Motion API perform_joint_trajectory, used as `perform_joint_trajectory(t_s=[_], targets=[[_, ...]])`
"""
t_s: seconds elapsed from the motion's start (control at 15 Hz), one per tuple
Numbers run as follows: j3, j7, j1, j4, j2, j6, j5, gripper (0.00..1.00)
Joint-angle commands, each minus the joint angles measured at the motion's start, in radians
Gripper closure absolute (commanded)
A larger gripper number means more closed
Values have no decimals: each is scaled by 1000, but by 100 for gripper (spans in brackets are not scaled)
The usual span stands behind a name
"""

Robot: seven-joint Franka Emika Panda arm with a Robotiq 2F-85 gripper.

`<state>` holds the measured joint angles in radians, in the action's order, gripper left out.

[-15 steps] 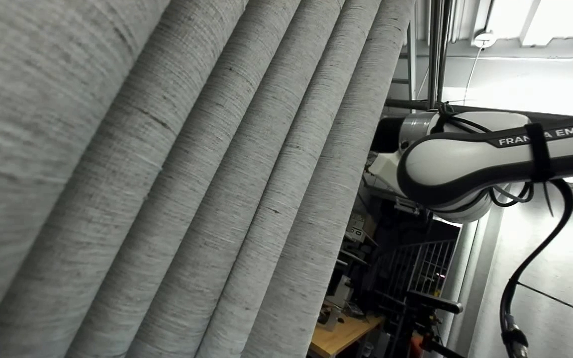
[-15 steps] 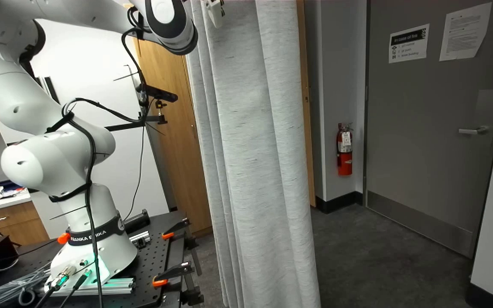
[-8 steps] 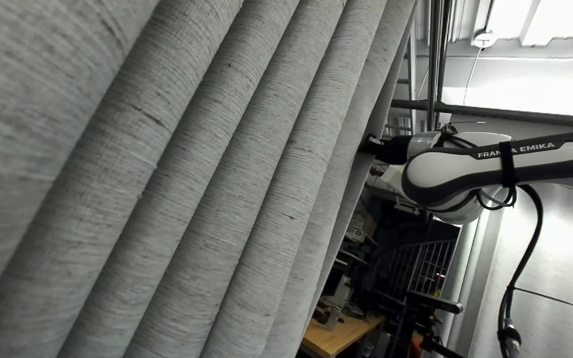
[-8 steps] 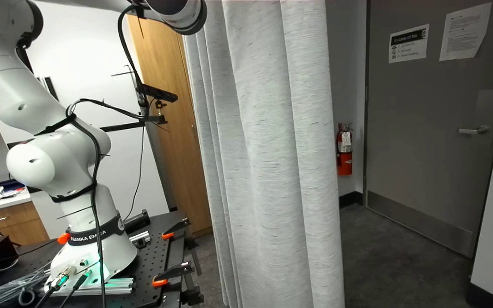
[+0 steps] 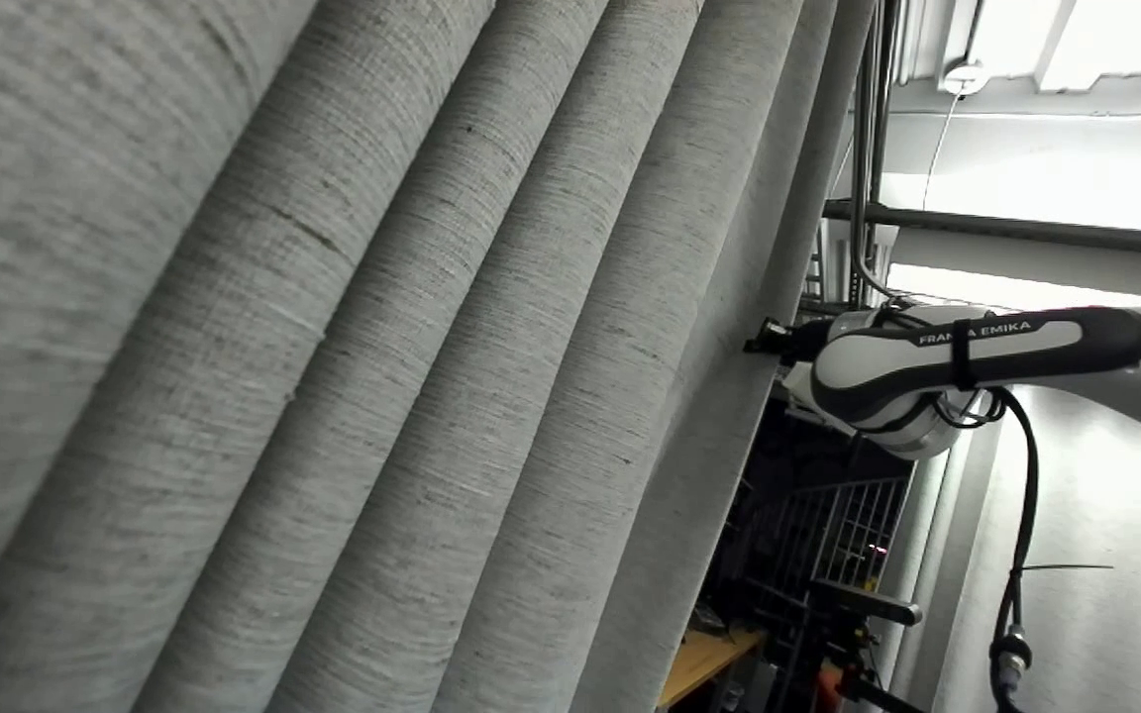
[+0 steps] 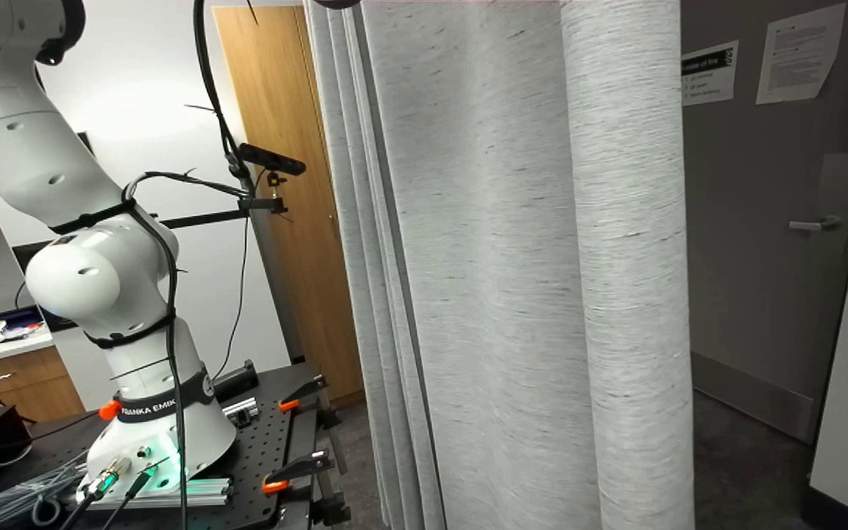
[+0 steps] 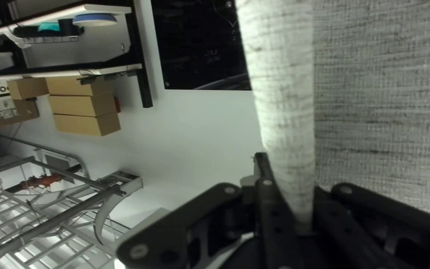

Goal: Close the curtain

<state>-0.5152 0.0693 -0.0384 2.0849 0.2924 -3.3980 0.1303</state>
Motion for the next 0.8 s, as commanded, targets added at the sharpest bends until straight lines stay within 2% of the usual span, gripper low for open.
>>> perform_joint_trajectory(t_s=[0.0, 0.27, 0.73], targets=[[-188, 38, -96, -82, -69, 126, -28, 100], [-372, 28, -201, -158, -92, 207, -86, 100], [-654, 6, -387, -260, -88, 308, -195, 100]])
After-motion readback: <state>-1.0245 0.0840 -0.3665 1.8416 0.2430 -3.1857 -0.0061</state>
